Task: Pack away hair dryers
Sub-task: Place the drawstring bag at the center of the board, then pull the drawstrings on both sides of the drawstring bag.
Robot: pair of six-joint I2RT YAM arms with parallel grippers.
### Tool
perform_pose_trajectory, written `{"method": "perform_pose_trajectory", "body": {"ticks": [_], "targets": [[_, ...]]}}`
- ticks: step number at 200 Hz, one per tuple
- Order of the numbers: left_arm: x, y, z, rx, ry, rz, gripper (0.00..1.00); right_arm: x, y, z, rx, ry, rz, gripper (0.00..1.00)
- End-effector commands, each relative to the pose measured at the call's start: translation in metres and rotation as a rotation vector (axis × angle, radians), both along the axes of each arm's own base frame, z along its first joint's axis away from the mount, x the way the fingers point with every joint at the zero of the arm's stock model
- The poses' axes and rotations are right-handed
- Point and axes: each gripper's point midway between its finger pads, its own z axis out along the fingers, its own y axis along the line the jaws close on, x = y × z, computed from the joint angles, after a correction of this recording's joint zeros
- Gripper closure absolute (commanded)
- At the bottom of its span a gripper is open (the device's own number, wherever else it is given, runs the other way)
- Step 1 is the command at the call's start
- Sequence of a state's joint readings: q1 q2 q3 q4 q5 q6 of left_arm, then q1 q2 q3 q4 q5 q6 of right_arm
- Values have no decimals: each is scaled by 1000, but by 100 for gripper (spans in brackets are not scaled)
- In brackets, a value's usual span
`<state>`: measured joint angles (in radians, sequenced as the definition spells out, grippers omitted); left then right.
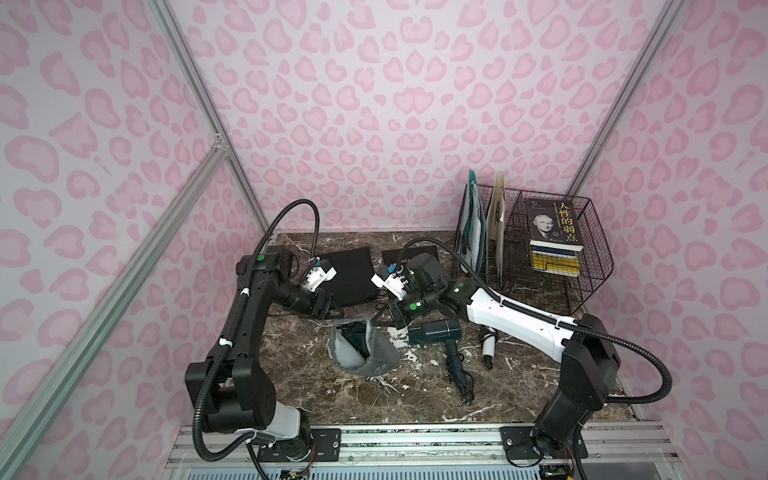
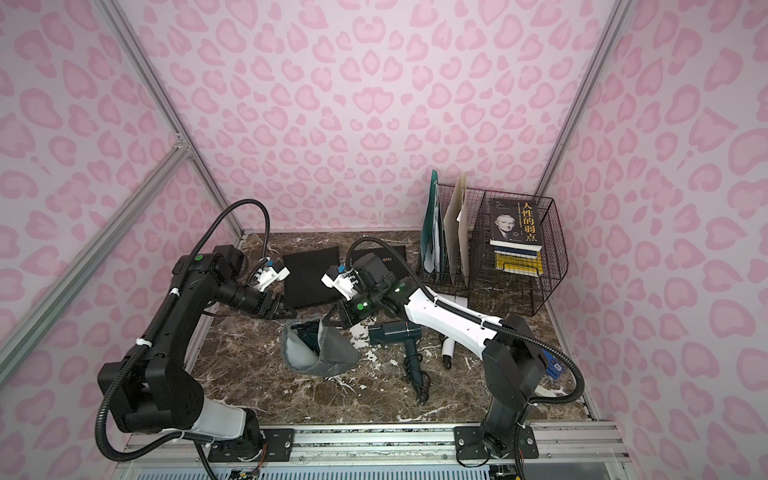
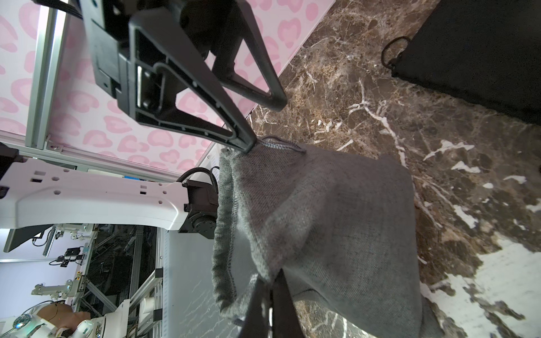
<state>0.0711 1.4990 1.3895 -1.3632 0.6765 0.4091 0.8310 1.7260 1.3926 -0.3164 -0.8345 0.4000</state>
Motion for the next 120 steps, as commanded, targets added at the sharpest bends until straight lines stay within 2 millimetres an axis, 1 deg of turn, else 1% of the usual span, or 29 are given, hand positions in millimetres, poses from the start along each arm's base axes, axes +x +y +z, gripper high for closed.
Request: {"method": "perform_pose_trajectory", "body": {"ticks": [1,21,35,54,62,65,75,83,90,101,120], "targets": [[1,-8,4,-54,20,9,37,2,5,0,11,-15,11,100],[1,-9,1,-45,32,4,42,4,6,-1,7,-16,14,100],[-1,-10,0,-45,34,0,49,5,7,-1,7,-19,16,100],[-4,-13,-1,-57,40,-4,62,5,7,-2,5,-21,19,100],[-5,-14,-2,-59,45,-9,64,5,8,-3,3,-21,20,100],[-5,-14,-2,-60,46,-8,68,5,8,-4,2,-20,21,100],[-6,-15,-4,-58,54,-11,76,7,8,-4,1,-21,19,100],[-7,-16,-6,-55,56,-15,78,7,9,-4,1,-23,22,100],[-6,-15,-6,-49,57,-12,81,7,8,-5,0,-22,21,100],[-5,-13,-7,-31,50,-11,90,8,9,-5,0,-24,23,100],[0,-8,-1,2,16,-4,98,8,9,-5,-1,-25,26,100]]}}
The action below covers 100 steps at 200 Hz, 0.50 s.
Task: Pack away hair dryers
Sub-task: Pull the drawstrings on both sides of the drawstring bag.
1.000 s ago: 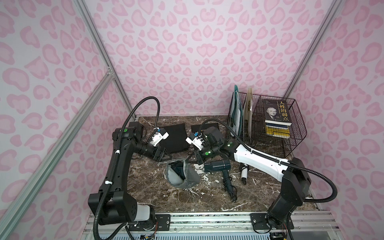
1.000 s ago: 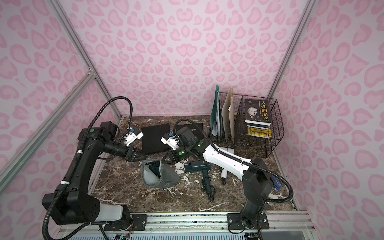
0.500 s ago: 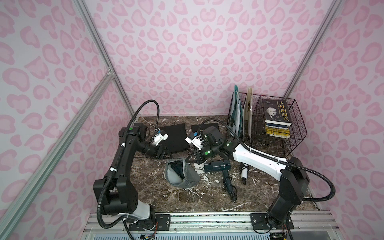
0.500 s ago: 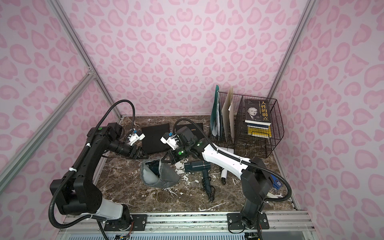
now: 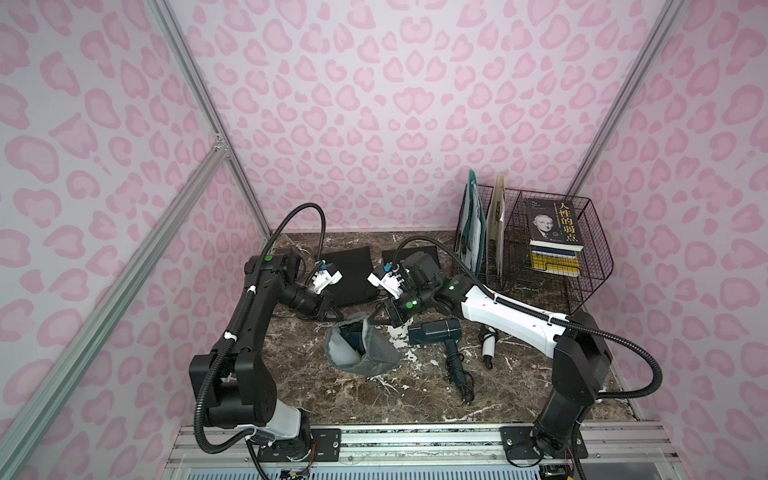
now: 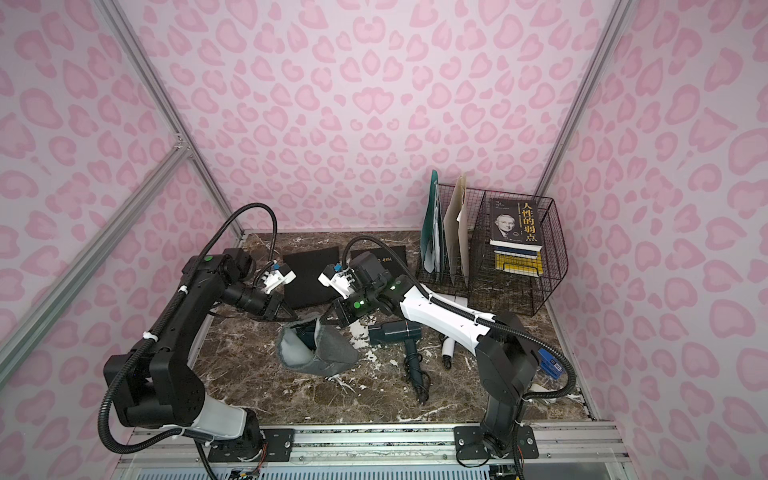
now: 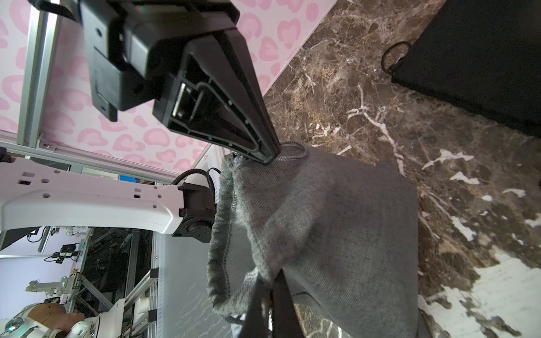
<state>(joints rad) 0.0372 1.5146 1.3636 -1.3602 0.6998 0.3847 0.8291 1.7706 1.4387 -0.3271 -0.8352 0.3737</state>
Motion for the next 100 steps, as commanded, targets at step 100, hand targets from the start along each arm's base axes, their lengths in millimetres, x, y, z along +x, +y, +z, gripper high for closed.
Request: {"method": "perform_pose_trajectory", "body": {"ticks": [100], "targets": [[23,-1,75,-14,-218,50,98,13,-2,-10,-9,-8,5,100]]}}
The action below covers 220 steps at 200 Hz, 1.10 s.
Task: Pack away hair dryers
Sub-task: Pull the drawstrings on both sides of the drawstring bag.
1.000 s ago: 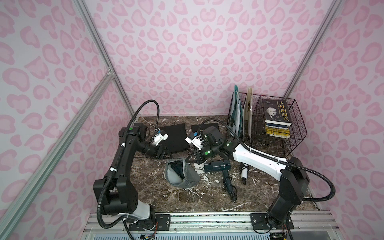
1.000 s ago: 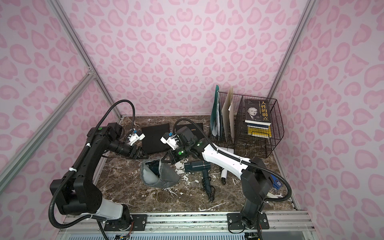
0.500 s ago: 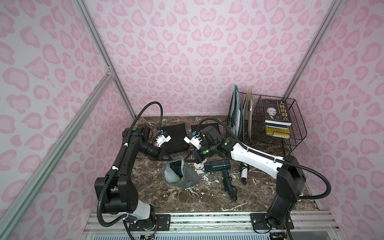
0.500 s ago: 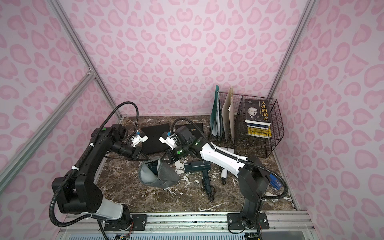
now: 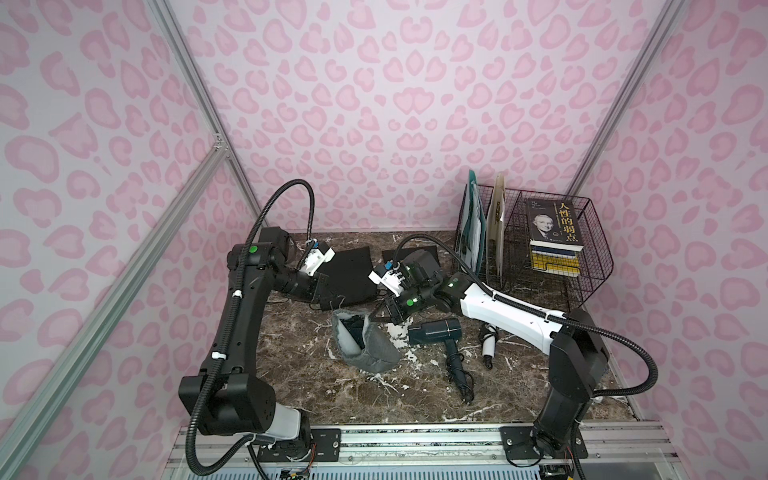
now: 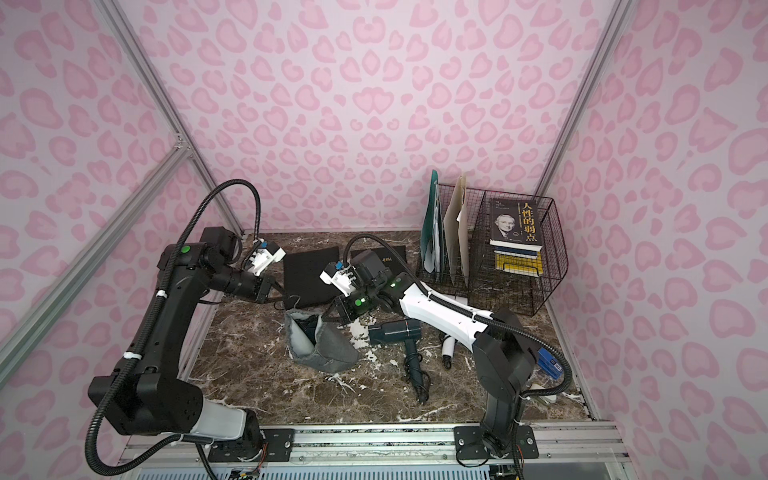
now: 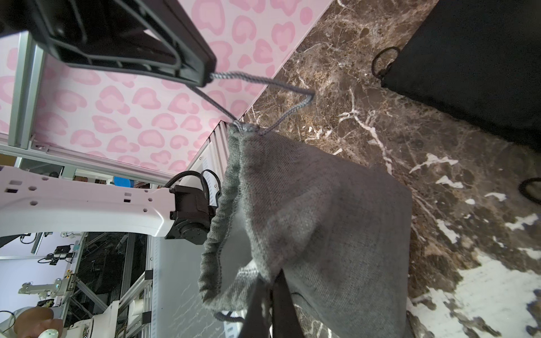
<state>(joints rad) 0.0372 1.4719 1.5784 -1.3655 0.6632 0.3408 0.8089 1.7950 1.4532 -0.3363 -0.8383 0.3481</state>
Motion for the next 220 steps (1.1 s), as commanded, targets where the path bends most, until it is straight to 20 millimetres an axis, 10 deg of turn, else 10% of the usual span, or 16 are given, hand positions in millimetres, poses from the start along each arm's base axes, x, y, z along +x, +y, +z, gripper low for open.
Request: {"method": "perform_pose_trajectory", "body": {"ticks": [1,57,181,220], "targets": [[-4,-7,12,-59,4,7,99,3,1,-3,0,-1,11,100],[-3,-22,38,-100,-67,-17,98,18,-7,4,5,-26,-2,72],[19,-33,44,-128,-78,22,99,-7,-41,53,23,-234,-55,47],[21,-34,42,-124,-75,17,98,-46,-38,17,-23,-227,-31,43]]}}
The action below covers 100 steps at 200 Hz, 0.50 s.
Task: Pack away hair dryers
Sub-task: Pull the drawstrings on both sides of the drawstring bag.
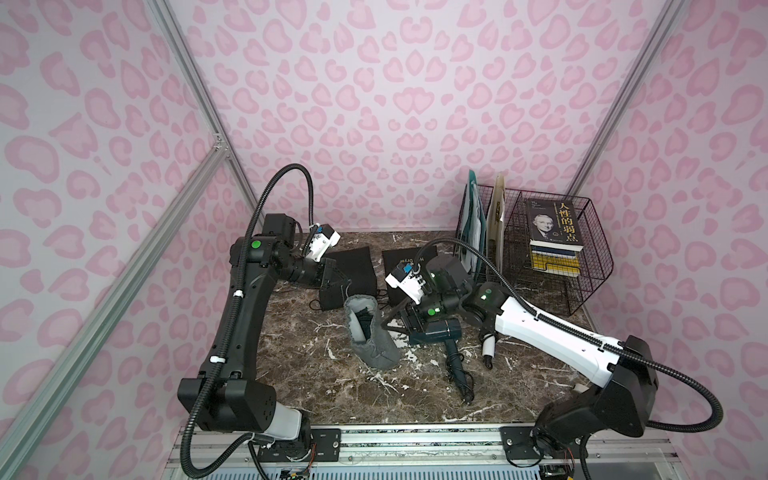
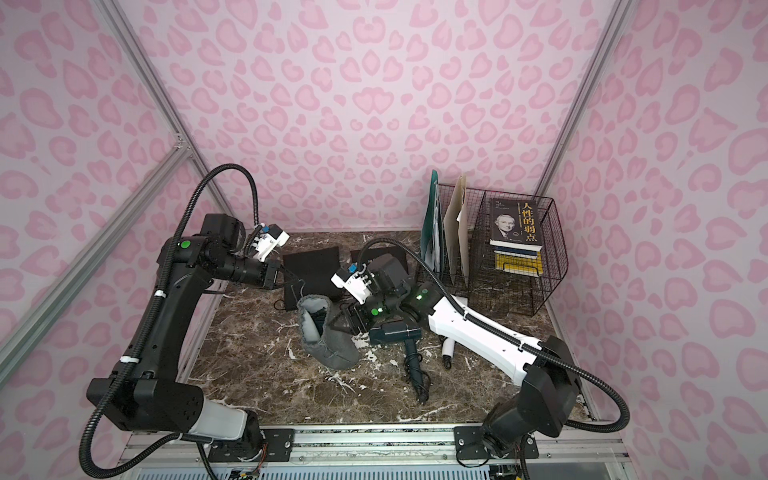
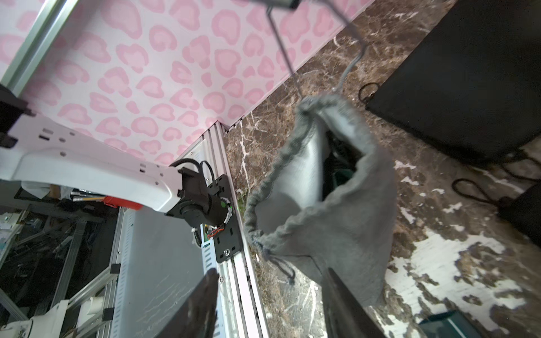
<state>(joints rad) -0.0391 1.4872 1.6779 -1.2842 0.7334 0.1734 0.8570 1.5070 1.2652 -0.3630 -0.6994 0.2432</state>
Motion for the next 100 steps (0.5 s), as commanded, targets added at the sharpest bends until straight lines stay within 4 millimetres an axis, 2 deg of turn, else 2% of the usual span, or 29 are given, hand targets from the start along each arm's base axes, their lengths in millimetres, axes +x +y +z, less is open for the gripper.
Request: {"method": "perform_pose_trajectory", "body": {"ticks": [1,33,85,100], "targets": [[3,-3,4,-18,-18,-8,98,-6,3,-16,-19,-21,-30,43],[3,-3,4,-16,-16,-8,98,-20,16,-35,-55,-61,-32,43],[3,-3,5,-17,-14,-6,99,-3,22,-67,-167,-114,-97,43],[2,-3,6,-16,-19,-6,98,0,24,-71,-179,-127,-99,43]]}}
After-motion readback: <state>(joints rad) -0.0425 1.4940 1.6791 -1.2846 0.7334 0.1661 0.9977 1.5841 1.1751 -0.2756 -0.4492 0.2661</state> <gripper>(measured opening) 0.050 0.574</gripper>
